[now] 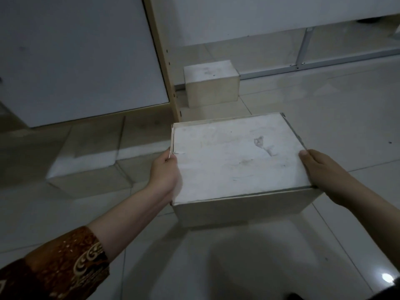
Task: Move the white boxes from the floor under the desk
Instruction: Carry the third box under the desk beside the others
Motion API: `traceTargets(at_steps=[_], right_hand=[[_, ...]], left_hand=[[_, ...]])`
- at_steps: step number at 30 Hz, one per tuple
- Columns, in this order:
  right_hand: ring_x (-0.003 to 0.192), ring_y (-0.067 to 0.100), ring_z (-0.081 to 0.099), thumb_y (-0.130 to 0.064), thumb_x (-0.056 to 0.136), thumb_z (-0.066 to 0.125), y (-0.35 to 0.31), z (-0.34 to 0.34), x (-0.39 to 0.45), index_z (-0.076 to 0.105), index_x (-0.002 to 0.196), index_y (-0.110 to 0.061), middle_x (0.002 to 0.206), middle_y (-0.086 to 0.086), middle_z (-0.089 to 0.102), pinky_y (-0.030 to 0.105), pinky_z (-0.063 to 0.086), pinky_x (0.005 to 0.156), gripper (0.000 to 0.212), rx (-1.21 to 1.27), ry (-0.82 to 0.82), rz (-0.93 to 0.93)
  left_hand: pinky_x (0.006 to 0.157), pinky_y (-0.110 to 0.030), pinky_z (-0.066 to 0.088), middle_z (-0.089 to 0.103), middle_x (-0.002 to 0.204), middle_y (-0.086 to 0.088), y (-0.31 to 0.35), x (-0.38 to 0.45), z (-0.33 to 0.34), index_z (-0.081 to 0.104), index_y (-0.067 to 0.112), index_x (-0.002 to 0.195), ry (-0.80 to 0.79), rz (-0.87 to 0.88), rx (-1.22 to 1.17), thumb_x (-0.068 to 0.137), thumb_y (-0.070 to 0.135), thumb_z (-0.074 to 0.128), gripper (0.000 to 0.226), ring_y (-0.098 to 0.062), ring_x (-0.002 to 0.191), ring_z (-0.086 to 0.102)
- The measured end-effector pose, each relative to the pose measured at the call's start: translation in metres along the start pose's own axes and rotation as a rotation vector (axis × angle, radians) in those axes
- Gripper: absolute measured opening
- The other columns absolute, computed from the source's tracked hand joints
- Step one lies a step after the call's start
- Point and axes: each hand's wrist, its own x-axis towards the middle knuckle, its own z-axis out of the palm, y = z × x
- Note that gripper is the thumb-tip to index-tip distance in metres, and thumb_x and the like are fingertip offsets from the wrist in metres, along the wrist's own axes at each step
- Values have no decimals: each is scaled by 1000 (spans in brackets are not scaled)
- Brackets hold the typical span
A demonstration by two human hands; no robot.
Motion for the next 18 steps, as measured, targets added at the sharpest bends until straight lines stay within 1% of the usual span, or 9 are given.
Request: traceTargets(at_steps=[4,6,7,9,11,12,14,16,18], right_hand=[[101,31,56,-44,98,31,-20,8,-34,51,115,-6,112,13,58,48,45,94,46,5,-42,29],[90,25,54,-47,96,34,-32,17,-49,47,112,-6,104,11,55,40,45,80,46,12,-59,58],[84,22,52,-49,95,36,-37,21,-53,45,111,-6,99,9,53,37,43,72,47,21,-64,80],[76,18,49,-50,94,40,-49,39,-64,41,114,-4,94,5,50,32,39,61,50,71,-76,131],[75,17,49,-49,94,42,-61,61,-73,37,124,-2,102,7,49,30,38,55,55,139,-102,182],[77,18,51,-48,94,41,-66,73,-77,35,129,-2,109,9,49,30,39,57,58,154,-124,194],[88,23,54,-46,96,38,-82,98,-82,35,135,-4,120,12,50,30,42,63,57,158,-169,172],[95,25,54,-43,97,37,-100,120,-86,38,135,-5,124,12,53,31,44,69,53,165,-207,125],[94,24,55,-42,97,37,-118,139,-90,38,136,-7,122,10,53,33,44,78,52,150,-240,91]], left_hand=[[95,-52,49,67,96,-8,0,-21,-37,65,19,84,-24,-18,13,97,10,34,35,-32,96,65],[93,-51,50,67,96,-9,2,-27,-59,64,20,83,-30,-16,21,98,10,34,34,-32,94,64],[91,-49,52,66,94,-7,4,-28,-67,63,21,83,-35,-2,29,98,10,33,35,-31,93,65],[77,-33,55,65,86,1,10,-32,-92,62,23,84,-23,41,20,99,11,33,34,-21,81,64],[65,-22,48,62,81,5,15,-31,-115,62,20,93,-6,87,29,99,11,34,30,-13,73,59],[65,-22,46,61,80,2,16,-29,-128,61,17,94,0,104,40,98,10,35,28,-14,72,57],[74,-27,44,62,84,-5,14,-24,-155,62,14,92,18,115,42,97,8,35,28,-20,77,57],[78,-29,46,63,86,-2,9,-21,-184,62,17,94,45,104,31,98,8,34,30,-18,79,58],[74,-21,45,63,85,4,4,-19,-211,60,18,98,71,97,12,99,8,32,30,-14,78,59]])
